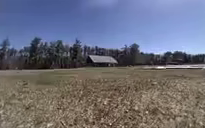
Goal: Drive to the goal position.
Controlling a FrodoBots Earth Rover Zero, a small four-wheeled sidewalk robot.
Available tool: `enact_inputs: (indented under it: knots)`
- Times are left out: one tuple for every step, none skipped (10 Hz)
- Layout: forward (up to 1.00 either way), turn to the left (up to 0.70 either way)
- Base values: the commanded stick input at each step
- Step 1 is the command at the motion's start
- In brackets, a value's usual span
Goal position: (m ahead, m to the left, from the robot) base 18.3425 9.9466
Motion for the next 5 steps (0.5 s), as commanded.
enact_inputs:
  knots:
    - [0.70,0.00]
    - [0.70,0.00]
    - [0.70,0.00]
    - [0.70,0.00]
    - [0.70,0.00]
